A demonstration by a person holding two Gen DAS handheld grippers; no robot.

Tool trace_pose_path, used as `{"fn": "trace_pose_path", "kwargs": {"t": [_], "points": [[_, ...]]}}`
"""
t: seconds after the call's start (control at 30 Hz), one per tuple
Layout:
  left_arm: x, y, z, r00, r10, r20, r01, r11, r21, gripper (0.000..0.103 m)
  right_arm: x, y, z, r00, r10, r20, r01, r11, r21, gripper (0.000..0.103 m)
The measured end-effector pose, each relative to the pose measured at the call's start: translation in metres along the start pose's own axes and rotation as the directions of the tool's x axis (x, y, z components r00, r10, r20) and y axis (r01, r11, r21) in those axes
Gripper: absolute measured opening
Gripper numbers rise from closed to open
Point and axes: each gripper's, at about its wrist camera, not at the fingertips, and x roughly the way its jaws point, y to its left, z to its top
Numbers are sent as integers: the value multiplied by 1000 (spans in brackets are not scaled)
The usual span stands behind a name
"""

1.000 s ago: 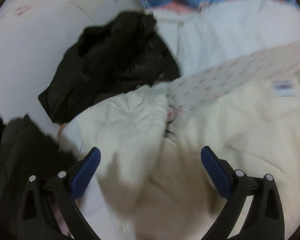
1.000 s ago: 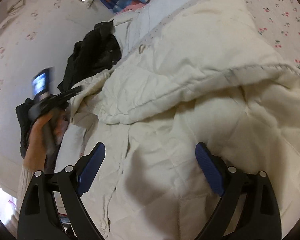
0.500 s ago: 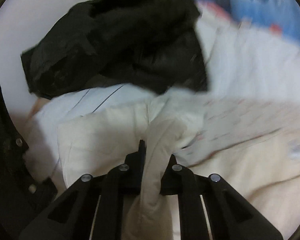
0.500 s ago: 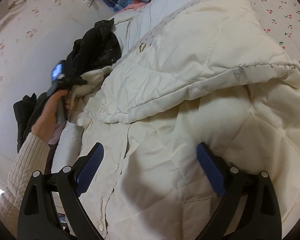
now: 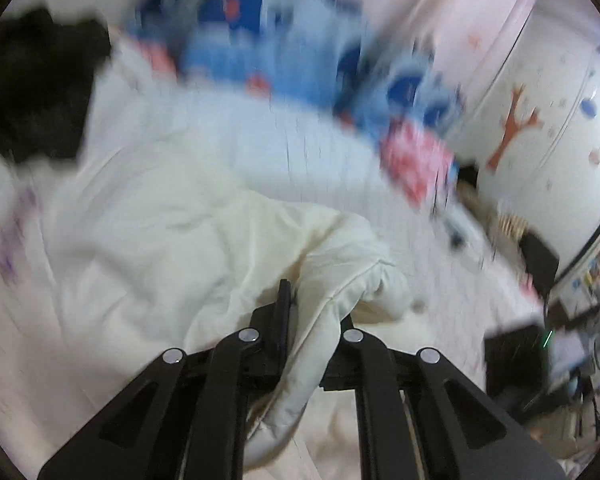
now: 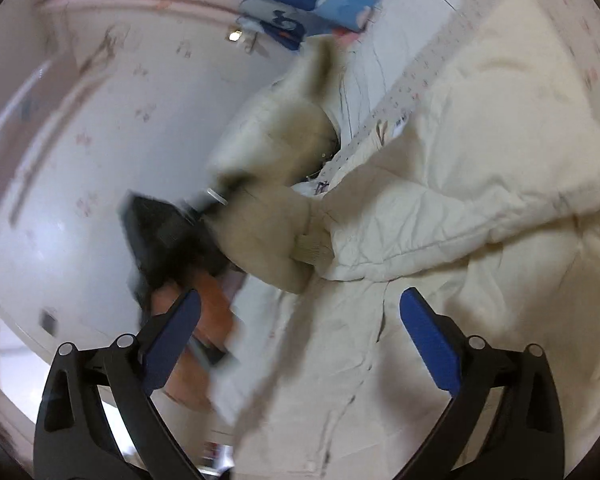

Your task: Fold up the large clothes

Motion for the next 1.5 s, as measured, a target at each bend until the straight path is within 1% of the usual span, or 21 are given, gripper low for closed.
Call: {"fn": "trace_pose_path", "kwargs": {"t": [0.03, 0.07, 0.13, 0.2, 0.37, 0.47, 0.53, 0.6, 0.7, 0.8, 0.83, 0.87, 0.97, 1.07, 1.13, 1.2, 1.23, 1.27, 1.33, 1.4, 1.5], "points": [[21, 3, -19, 998, 3, -57, -5, 1000, -30, 11, 1, -9, 1, 1000, 17, -1, -17, 999, 52, 96], [32, 5, -30, 997, 23, -78, -26, 999, -45, 11, 0, -15, 2, 1000, 31, -2, -30, 996, 79, 96], [37, 11, -47, 997, 37, -64, -43, 995, -88, 13, -1, -20, 5, 999, 54, 4, -54, 993, 109, 96], [31, 15, -49, 998, 37, -59, -44, 991, -128, 14, -4, -21, 11, 997, 73, 18, -74, 990, 117, 96], [17, 5, -54, 995, 85, -48, -91, 988, -128, 15, -1, -15, 24, 997, 63, 39, -67, 993, 99, 96], [22, -4, -51, 990, 116, -77, -121, 990, -73, 17, 1, -4, 34, 999, -7, 39, 6, 999, 35, 96], [17, -12, -48, 987, 133, -92, -135, 991, -11, 20, 3, -10, 38, 997, -69, 42, 66, 995, 71, 96], [13, -16, -46, 985, 139, -101, -137, 990, 25, 23, 5, -22, 44, 996, -67, 58, 58, 988, 144, 96], [5, -22, -43, 976, 176, -129, -162, 981, 111, 31, 19, -27, 51, 992, -103, 67, 90, 980, 178, 96], [-9, -21, -41, 976, 152, -156, -128, 980, 153, 46, 24, -18, 53, 973, -211, 89, 192, 964, 184, 94], [-15, -20, -41, 976, 152, -155, -126, 979, 162, 68, 19, -13, 51, 965, -232, 125, 210, 963, 171, 94], [-22, -20, -40, 977, 165, -134, -142, 975, 170, 85, 17, -10, 48, 958, -253, 137, 231, 960, 159, 94], [-42, -15, -37, 981, 169, -98, -151, 974, 171, 86, 34, -11, 46, 946, -319, 65, 306, 939, 156, 94], [-59, -2, -32, 977, 205, -56, -196, 971, 134, 86, 52, -9, 49, 900, -435, 33, 429, 896, 111, 94], [-69, 8, -29, 977, 211, -37, -207, 974, 93, 86, 55, -11, 48, 891, -453, 42, 445, 887, 125, 93], [-79, 18, -26, 972, 236, -12, -235, 971, 53, 87, 65, -11, 47, 880, -474, 24, 469, 877, 100, 65], [-84, 25, -25, 967, 253, -1, -253, 967, 27, 89, 73, -10, 47, 887, -462, -4, 461, 884, 82, 48], [-88, 32, -25, 963, 269, 11, -269, 963, 3, 89, 80, -5, 46, 889, -457, -22, 458, 888, 51, 37], [-95, 46, -24, 954, 298, 22, -296, 954, -53, 89, 89, 20, 47, 875, -484, 2, 484, 873, -62, 32], [-103, 61, -22, 948, 316, 36, -310, 943, -118, 89, 85, 52, 54, 876, -478, 60, 482, 864, -145, 30], [-113, 76, -20, 948, 311, 72, -291, 934, -206, 89, 57, 111, 73, 869, -442, 222, 488, 839, -242, 29]]}}
